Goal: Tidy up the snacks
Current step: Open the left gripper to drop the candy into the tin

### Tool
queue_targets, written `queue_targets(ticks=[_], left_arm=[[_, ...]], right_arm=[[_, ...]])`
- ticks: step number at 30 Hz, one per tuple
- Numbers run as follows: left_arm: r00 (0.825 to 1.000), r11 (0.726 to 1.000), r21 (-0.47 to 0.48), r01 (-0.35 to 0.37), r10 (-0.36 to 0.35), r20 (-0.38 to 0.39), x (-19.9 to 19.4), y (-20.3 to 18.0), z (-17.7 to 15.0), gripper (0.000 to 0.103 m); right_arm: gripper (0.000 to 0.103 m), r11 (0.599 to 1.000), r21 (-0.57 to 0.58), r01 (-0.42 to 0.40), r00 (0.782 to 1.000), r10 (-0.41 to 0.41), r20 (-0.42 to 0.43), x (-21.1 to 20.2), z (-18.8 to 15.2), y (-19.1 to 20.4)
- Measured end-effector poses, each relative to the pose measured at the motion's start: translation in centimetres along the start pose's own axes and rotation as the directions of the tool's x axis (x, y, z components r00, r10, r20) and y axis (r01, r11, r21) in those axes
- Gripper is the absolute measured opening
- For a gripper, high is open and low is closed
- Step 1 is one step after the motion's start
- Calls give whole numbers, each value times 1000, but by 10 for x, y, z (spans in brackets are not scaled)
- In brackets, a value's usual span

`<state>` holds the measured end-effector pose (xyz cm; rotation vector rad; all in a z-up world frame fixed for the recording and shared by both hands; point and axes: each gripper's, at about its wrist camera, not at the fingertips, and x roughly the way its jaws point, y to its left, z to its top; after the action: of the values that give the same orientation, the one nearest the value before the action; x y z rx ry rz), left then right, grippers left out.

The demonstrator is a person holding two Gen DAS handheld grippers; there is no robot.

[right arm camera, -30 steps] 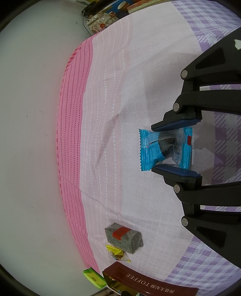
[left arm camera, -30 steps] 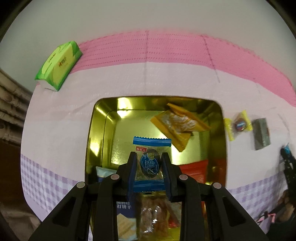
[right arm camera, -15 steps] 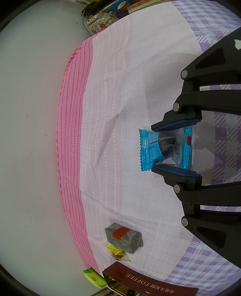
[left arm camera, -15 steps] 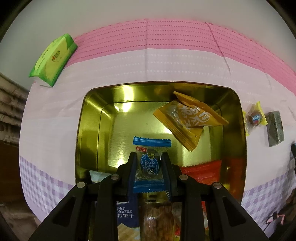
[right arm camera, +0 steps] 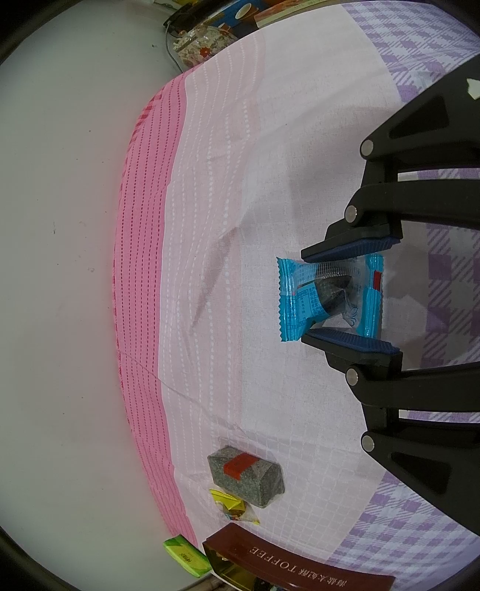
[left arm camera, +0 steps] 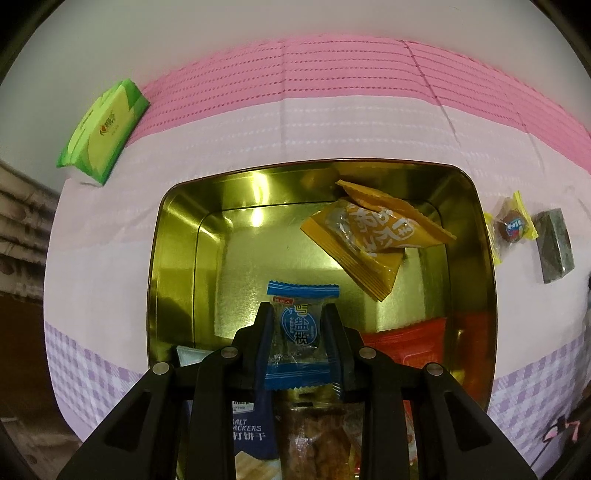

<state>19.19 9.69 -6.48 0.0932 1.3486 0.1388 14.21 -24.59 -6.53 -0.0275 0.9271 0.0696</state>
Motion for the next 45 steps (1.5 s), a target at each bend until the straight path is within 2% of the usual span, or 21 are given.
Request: queue_targets(ticks=[4,8,19,27,33,41,45], left_arm=[[1000,1000,3,3,-3,8,-4,-1,-1,31],[1000,1000,12,2,-2,29,-12,-1,-3,41],[986,999,23,-31,27,164,-53,-2,-25,49],[976,999,-50,13,-1,218,-72,16,-55,52],[970,994,-112,0,27,242,-78,32,-81,60],[967,989,-144,-11,47,251,-77,43,-104,61],[959,988,-152,-27,69,274,-79,46,-112,69]], right_arm=[[35,1000,0,0,1000,0,0,0,0,0],[35,1000,-2,3,1000,-3,0,0,0,0],[35,1000,-3,3,1000,-3,1,1,0,0],[35,1000,-3,3,1000,-3,1,1,-1,1],[35,1000,4,6,1000,-6,-1,0,-1,0],[34,1000,21,21,1000,-20,-22,0,2,4],[33,999,27,29,999,-28,-41,0,4,8]])
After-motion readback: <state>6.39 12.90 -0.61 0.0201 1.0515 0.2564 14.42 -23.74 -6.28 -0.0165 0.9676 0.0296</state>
